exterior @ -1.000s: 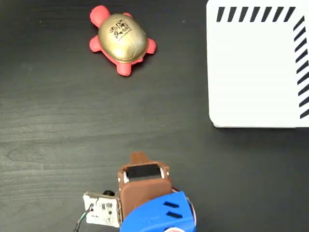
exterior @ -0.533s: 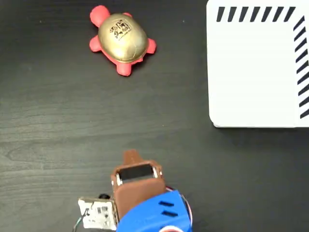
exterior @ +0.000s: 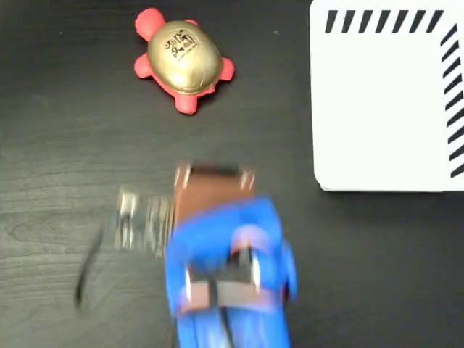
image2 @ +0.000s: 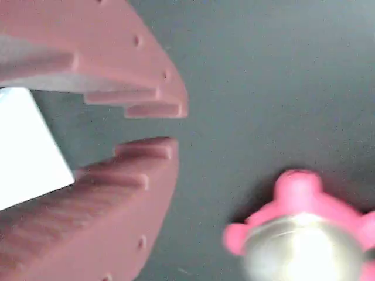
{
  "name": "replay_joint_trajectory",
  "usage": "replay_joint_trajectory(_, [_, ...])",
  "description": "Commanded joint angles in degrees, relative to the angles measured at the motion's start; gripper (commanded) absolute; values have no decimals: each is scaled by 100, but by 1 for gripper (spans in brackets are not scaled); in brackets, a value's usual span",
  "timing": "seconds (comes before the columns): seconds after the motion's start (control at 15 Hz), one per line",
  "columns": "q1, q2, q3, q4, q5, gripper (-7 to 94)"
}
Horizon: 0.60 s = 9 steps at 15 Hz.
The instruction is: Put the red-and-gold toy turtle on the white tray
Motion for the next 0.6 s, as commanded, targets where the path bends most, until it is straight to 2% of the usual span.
replay_joint_trajectory(0.0, [9, -1099, -1521, 264, 721, 0])
replay_joint_trajectory(0.27, [-18, -3155, -4025, 1213, 2083, 0])
replay_joint_trajectory(0.53, [-246, -4825, -5950, 1564, 3243, 0])
